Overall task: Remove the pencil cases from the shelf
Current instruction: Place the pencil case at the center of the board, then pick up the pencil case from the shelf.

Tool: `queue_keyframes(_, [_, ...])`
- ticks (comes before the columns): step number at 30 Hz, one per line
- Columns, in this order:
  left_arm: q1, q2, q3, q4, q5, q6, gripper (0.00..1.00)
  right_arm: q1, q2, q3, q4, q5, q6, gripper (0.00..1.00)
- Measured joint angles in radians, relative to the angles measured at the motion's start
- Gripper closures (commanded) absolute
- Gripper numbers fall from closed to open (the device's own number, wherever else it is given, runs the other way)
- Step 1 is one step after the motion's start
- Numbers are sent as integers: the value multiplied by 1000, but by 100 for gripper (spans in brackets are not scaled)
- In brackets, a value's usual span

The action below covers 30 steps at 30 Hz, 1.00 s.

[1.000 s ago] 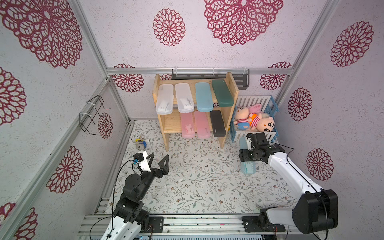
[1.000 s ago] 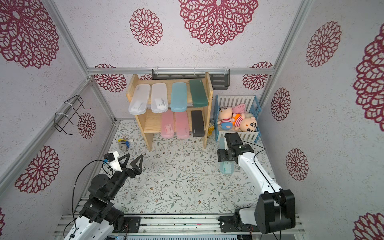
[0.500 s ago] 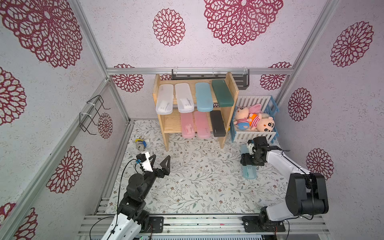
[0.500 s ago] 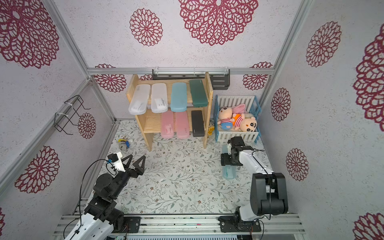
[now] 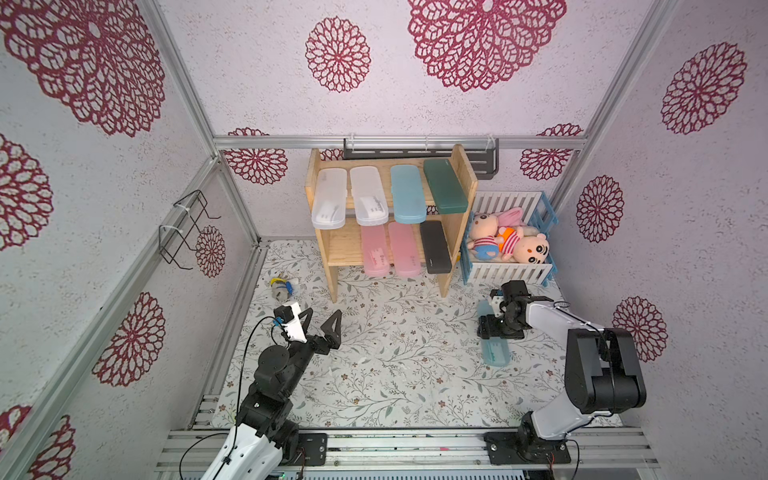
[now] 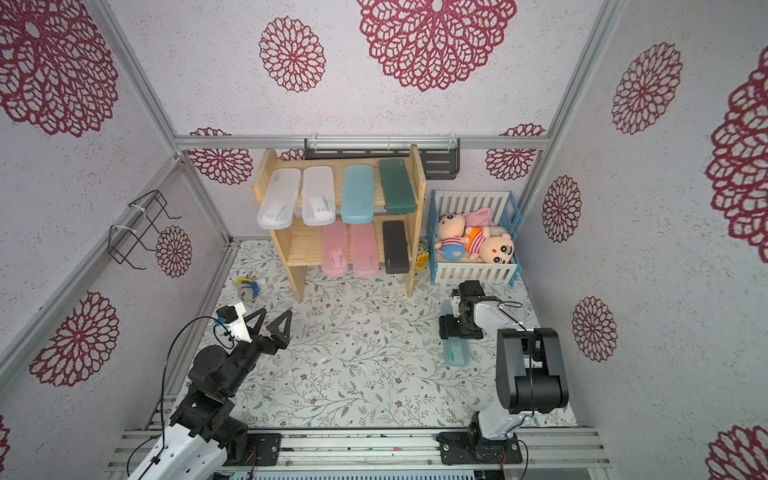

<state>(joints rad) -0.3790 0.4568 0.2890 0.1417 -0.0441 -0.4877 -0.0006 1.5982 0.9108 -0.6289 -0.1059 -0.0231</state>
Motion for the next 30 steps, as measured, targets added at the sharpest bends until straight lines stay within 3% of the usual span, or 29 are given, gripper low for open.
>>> queue_keyframes(3, [0,16,0,3,0,-6,3,0,1,0,5,2,-1,1])
queue_keyframes(11, [0,68,4,8,0,-45,3,-1,-6,2,24,2,-1,1])
queue_keyframes(15, [0,139,36,41,14,-97,3,12,-91,4,36,4,20,1])
queue_keyframes(22, [-1,422,136,234,135,-322,3,52,-391,34,145,-1,177,1])
queue_keyframes(30, [-2,725,306,384,222,-567,3,146,-562,-43,267,-21,325,1])
